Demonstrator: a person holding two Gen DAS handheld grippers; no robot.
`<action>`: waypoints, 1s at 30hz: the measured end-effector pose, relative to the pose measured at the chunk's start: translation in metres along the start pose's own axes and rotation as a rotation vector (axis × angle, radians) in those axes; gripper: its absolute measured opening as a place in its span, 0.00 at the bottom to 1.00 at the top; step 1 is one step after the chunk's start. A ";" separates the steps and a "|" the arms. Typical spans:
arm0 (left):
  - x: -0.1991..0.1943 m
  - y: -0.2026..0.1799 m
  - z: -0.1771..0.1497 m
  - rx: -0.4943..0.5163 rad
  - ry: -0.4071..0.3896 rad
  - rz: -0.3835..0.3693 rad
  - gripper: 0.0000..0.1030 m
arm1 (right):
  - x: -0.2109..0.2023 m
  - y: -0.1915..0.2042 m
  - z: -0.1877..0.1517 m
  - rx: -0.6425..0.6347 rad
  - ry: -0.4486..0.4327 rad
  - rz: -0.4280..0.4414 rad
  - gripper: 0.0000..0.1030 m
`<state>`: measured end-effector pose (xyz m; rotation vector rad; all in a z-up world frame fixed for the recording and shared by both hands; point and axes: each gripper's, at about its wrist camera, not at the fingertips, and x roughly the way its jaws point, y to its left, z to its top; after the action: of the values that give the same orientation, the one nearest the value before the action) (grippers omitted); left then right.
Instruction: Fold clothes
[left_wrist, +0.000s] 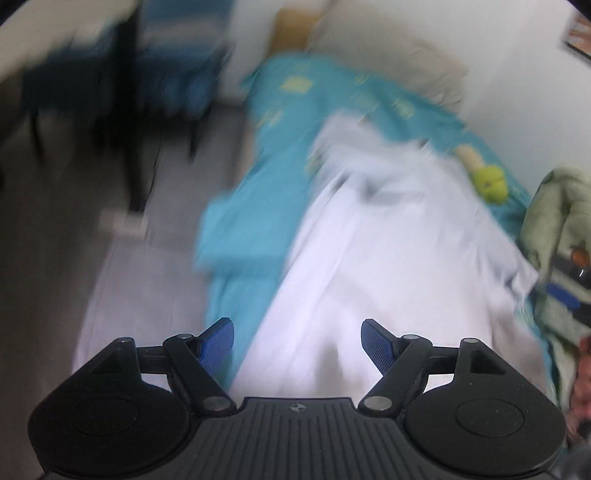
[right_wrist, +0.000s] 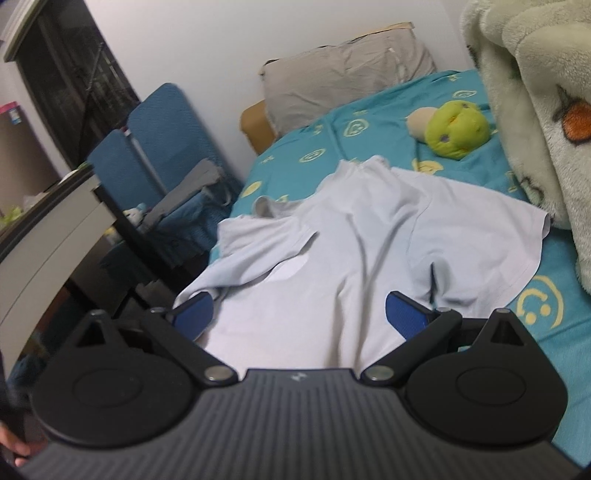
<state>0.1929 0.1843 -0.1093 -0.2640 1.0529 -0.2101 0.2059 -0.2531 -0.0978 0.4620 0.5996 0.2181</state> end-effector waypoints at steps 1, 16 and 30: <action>-0.001 0.016 -0.009 -0.013 0.023 -0.020 0.75 | -0.004 0.003 -0.002 -0.002 0.004 0.005 0.98; 0.045 0.173 -0.130 -0.323 0.147 -0.443 0.73 | 0.004 0.038 -0.030 -0.038 0.084 -0.043 0.98; 0.004 0.166 -0.144 -0.225 0.153 -0.538 0.30 | 0.018 0.039 -0.039 -0.042 0.136 -0.041 0.98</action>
<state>0.0761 0.3244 -0.2321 -0.7455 1.1419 -0.6044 0.1944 -0.1989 -0.1164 0.3955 0.7356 0.2237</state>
